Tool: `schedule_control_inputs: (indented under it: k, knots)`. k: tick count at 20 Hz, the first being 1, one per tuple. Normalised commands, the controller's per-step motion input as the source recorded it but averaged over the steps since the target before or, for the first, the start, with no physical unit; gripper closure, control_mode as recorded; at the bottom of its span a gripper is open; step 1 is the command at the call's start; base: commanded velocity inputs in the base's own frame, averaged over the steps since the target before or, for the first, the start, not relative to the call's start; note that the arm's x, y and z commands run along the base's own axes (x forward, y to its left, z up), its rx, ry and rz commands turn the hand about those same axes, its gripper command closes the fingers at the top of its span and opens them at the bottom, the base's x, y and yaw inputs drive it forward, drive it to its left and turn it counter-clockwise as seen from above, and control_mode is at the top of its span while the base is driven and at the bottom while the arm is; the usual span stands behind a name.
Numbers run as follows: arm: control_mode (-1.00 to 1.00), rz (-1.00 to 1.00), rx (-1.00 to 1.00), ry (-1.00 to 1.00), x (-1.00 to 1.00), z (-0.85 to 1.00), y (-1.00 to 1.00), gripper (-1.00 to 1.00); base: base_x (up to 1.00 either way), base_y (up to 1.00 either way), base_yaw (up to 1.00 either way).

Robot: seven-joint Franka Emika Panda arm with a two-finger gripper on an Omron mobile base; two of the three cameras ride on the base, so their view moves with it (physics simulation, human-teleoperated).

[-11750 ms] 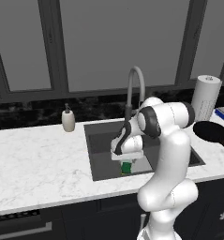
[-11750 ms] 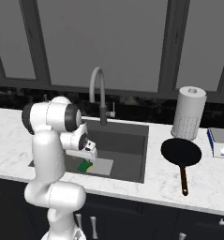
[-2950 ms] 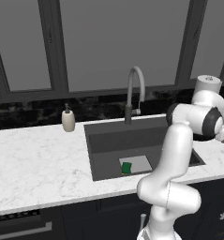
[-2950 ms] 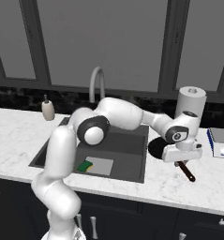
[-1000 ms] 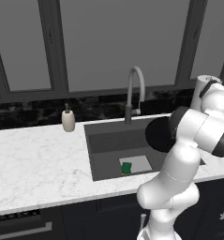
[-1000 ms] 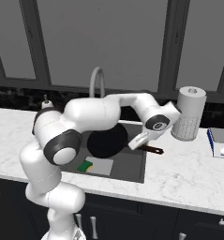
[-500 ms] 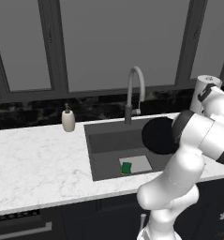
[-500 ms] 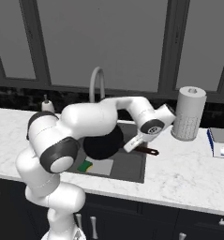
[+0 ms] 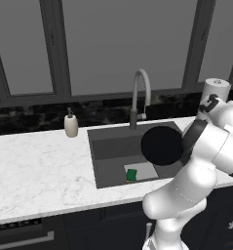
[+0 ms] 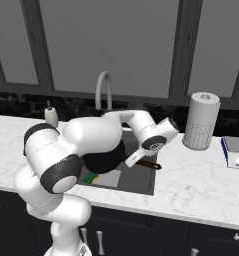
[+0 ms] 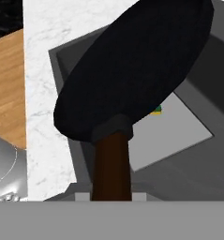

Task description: Pick the pan and sponge and place them into the sink. Then turn on the water.

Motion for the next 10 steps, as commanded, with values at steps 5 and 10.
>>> schedule_control_inputs:
  k: [5,10]
  knots:
    - [-1.0,0.01,0.0,0.0,0.05,-0.35,0.46,1.0,0.0,0.0,0.0]
    - [-1.0,0.07,0.0,0.0,0.28,-0.21,0.37,1.0,0.0,0.0,0.0]
